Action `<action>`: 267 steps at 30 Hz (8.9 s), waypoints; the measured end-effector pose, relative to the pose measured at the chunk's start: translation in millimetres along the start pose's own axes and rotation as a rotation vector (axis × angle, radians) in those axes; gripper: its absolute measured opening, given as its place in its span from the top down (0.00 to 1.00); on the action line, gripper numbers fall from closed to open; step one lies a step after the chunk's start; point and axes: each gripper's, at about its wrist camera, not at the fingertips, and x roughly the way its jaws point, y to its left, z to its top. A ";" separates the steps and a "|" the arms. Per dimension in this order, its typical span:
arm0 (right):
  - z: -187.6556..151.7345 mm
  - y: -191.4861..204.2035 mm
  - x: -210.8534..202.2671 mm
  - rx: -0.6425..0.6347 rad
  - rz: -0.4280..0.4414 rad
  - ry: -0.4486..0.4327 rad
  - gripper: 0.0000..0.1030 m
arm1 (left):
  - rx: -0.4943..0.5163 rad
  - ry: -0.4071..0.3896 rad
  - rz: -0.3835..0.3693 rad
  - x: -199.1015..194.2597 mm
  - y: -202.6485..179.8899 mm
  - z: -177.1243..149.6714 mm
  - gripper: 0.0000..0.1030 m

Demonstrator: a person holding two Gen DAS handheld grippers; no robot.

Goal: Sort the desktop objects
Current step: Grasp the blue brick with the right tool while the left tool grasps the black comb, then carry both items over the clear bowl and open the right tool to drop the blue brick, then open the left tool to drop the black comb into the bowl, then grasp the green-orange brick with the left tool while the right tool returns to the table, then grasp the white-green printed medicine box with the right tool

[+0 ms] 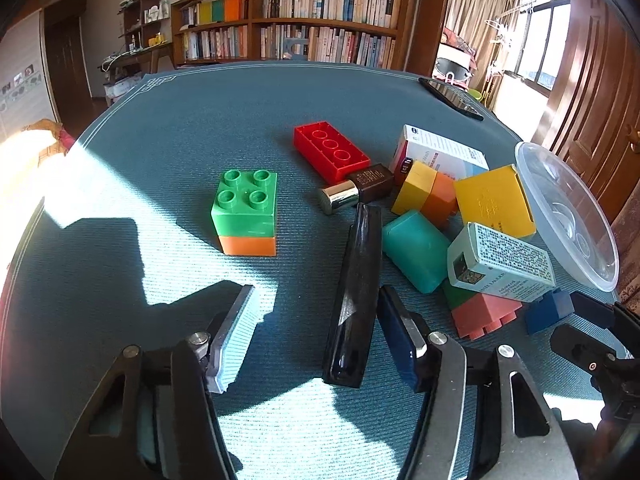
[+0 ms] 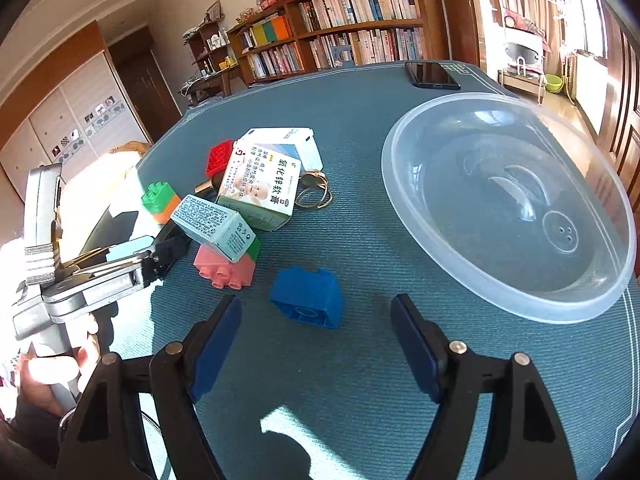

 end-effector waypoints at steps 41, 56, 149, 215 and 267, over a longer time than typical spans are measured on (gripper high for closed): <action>-1.4 -11.9 6.5 0.034 0.017 0.048 0.62 | -0.036 0.019 -0.034 4.9 -5.9 4.3 0.80; -1.0 3.7 3.0 -0.057 -0.005 -0.007 0.64 | -0.041 -0.073 -0.032 -16.6 -12.8 13.5 0.83; 20.5 -83.2 -64.3 0.258 -0.313 -0.371 0.00 | -0.020 -0.301 -0.071 -42.7 -67.4 58.4 0.24; 4.7 17.5 31.8 -0.266 -0.063 0.124 0.00 | -0.195 -0.085 0.123 21.9 49.5 40.5 0.66; 27.4 77.0 0.5 -0.282 0.100 -0.140 0.74 | -0.131 -0.120 0.091 13.1 29.4 40.7 0.66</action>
